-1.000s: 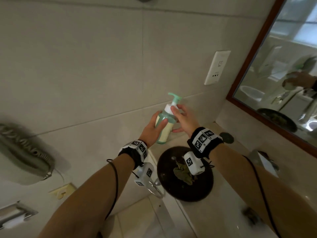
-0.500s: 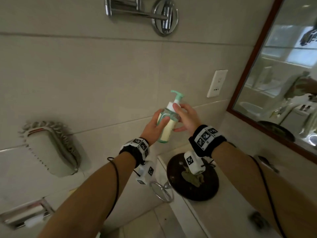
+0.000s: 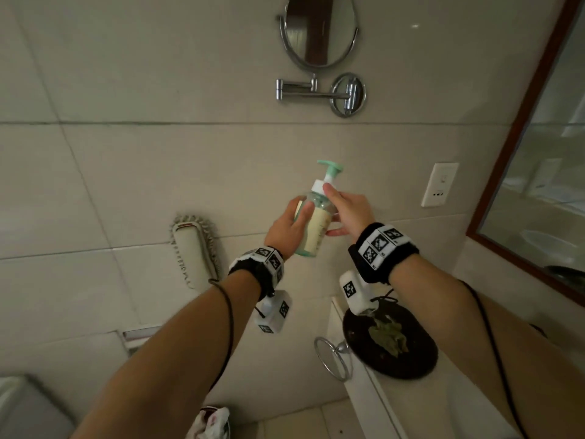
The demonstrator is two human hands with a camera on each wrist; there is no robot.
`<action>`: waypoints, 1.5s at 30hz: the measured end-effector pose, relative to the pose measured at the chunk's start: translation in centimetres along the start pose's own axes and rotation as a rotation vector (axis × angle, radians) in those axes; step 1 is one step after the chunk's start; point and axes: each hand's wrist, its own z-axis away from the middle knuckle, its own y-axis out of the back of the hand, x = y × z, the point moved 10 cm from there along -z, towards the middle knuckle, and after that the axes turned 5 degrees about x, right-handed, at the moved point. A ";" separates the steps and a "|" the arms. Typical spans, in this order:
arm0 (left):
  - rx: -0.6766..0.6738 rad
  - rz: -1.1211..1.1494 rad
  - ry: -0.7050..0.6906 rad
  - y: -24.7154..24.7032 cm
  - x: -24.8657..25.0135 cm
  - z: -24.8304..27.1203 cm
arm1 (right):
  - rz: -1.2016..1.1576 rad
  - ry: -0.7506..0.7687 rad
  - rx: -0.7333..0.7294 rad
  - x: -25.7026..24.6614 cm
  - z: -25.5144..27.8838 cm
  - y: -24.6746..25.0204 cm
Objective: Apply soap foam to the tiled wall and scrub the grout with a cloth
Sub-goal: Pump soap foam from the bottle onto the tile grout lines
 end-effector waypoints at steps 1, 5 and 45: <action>0.021 -0.019 0.003 1.3 0.6 0.4 | -0.023 0.004 -0.002 -0.8 0.5 -0.7; 0.093 -0.090 0.046 6.6 2.4 1.8 | -0.092 0.007 -0.035 -3.7 2.2 -4.3; 0.378 -0.529 -0.220 54.1 7.8 -1.3 | -0.068 0.463 0.001 -30.8 7.3 -41.1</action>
